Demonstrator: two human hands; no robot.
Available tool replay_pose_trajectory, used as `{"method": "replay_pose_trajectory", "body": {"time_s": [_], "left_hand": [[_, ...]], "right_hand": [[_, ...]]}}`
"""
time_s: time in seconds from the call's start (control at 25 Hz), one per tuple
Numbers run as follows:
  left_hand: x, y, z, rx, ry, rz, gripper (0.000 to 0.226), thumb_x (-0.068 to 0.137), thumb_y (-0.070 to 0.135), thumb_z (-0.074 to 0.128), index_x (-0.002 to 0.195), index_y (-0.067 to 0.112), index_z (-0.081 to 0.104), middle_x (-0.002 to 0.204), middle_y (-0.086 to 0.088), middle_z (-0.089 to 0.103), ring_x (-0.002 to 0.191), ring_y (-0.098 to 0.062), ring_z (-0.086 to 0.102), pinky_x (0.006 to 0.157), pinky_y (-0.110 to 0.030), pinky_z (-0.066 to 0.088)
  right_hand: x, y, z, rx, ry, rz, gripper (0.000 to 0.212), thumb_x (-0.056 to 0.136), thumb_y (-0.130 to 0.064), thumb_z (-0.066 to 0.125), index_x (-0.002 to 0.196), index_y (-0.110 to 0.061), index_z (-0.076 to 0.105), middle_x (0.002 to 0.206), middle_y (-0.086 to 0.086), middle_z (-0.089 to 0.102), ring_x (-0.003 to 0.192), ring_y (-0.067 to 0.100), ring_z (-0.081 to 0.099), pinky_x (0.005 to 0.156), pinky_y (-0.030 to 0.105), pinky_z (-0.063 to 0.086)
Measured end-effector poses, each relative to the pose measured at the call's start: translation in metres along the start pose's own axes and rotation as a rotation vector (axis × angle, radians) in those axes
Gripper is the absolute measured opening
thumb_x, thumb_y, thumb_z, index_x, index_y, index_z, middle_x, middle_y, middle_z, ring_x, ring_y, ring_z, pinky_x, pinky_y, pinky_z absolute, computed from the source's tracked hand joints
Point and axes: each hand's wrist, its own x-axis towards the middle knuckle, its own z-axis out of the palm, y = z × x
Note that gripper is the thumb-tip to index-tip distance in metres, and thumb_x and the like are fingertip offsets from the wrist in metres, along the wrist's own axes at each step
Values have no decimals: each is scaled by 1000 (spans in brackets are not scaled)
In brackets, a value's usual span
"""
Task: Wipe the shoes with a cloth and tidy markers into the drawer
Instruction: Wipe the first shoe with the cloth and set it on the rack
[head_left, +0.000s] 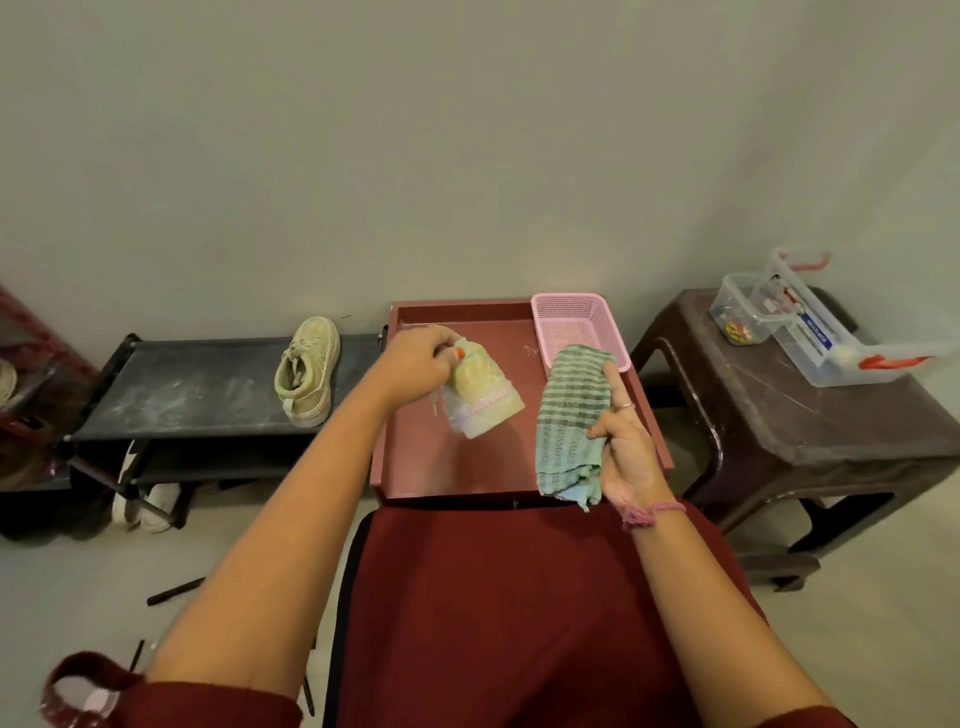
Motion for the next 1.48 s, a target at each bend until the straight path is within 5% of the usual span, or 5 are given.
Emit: {"method": "replay_pose_trajectory", "body": {"time_s": [0.6, 0.84, 1.08, 1.2, 1.48], "left_hand": [[22, 19, 55, -232, -177, -85, 19, 94, 15, 54, 94, 5, 69, 91, -13, 72, 78, -20, 63, 78, -38, 51], [32, 10, 56, -408, -150, -137, 22, 89, 8, 55, 85, 13, 76, 85, -7, 74, 75, -8, 62, 81, -30, 50], [32, 5, 57, -637, -246, -100, 31, 86, 13, 57, 116, 17, 66, 116, 1, 68, 110, -13, 62, 102, -35, 45], [29, -5, 60, -424, -427, 77, 89, 67, 36, 77, 142, 29, 29, 147, 7, 38, 134, -6, 38, 119, -39, 22], [10, -10, 89, -142, -53, 132, 132, 50, 49, 89, 151, 16, 12, 156, 3, 24, 143, -10, 21, 117, -45, -12]], "right_hand": [[-21, 2, 14, -909, -236, -273, 86, 81, 15, 38, 149, -36, 24, 147, -24, 34, 128, -7, 42, 103, 12, 37], [-11, 14, 25, -1518, -391, -452, 94, 77, 11, 40, 151, -34, 2, 154, -18, 8, 148, 9, 1, 118, 50, 17], [16, -7, 37, -1430, -388, -272, 86, 84, 12, 37, 152, -21, -5, 160, 0, 6, 147, 11, 7, 120, 25, 11], [25, -17, 37, -1331, -409, -148, 86, 85, 8, 38, 152, -24, -6, 158, -8, 9, 145, 4, 11, 111, 5, 10], [24, -4, 42, -1037, -264, 42, 88, 84, 13, 36, 152, -28, -3, 138, -24, 31, 121, -15, 40, 92, -2, 30]]}}
